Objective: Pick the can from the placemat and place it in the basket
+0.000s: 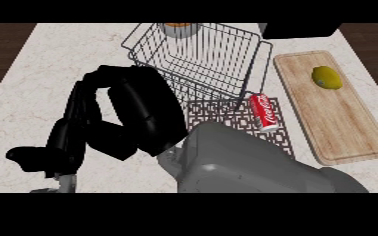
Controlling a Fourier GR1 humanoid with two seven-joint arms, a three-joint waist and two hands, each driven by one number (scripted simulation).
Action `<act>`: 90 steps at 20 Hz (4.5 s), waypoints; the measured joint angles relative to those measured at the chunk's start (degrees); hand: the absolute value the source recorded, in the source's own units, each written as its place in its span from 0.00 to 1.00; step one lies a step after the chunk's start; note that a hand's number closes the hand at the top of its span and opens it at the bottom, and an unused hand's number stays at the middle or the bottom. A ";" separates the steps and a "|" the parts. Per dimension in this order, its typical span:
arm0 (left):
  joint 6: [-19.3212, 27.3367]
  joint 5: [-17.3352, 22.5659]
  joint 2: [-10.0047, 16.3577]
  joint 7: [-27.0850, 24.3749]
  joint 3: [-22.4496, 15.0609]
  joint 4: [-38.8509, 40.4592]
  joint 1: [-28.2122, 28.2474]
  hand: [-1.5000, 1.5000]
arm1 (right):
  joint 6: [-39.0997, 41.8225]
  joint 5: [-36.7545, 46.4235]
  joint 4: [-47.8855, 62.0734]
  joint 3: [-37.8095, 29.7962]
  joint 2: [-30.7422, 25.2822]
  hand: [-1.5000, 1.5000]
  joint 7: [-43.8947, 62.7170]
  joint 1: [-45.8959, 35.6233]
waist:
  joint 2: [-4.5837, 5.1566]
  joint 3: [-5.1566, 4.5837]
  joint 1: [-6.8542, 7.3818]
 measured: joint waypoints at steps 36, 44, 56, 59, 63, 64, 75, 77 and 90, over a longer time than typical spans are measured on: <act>-5.54 -3.13 -3.03 0.33 2.88 -0.51 -0.75 0.50 | 18.44 7.16 -15.14 -27.64 -20.00 1.00 -7.02 29.83 | 1.94 -0.25 3.58; -6.93 -3.79 -3.76 0.47 3.90 -1.18 -0.04 0.50 | 21.88 10.04 -2.66 -30.72 -17.27 1.00 -17.78 28.74 | 1.89 -0.27 3.63; -7.34 -5.82 -5.64 1.70 4.84 -0.86 -1.84 0.50 | 21.26 11.47 9.33 -37.36 -11.84 1.00 -28.57 26.40 | 0.98 -0.76 3.53; -6.88 -6.97 -6.61 1.43 3.59 -1.34 -1.04 0.50 | 20.83 11.32 11.30 -39.27 -11.58 1.00 -27.74 25.34 | 0.84 -0.86 3.55; -7.35 -6.82 -6.64 1.23 3.94 -1.09 -1.23 0.50 | 21.31 11.86 14.66 -39.92 -11.68 0.00 -29.71 24.46 | 0.45 -1.12 3.61; -7.25 -6.92 -6.60 1.70 4.04 -1.19 -1.47 0.50 | 21.83 11.63 14.96 -40.13 -12.03 0.00 -30.98 24.76 | 0.40 -1.16 3.57; -7.48 -7.28 -6.91 2.53 4.52 -1.28 -1.74 0.50 | 19.59 8.06 19.55 -45.78 -9.58 0.00 -39.49 23.10 | 0.58 -1.04 3.33; -7.65 -7.29 -7.13 2.39 4.48 -1.57 -1.23 0.50 | 19.00 7.27 18.66 -47.10 -9.57 0.00 -39.20 22.98 | 0.93 -0.80 3.35; -8.17 -7.77 -7.57 2.67 5.44 -1.97 -0.96 0.50 | 16.94 0.41 18.68 -58.70 -14.40 0.00 -38.92 26.27 | 1.71 -0.35 3.29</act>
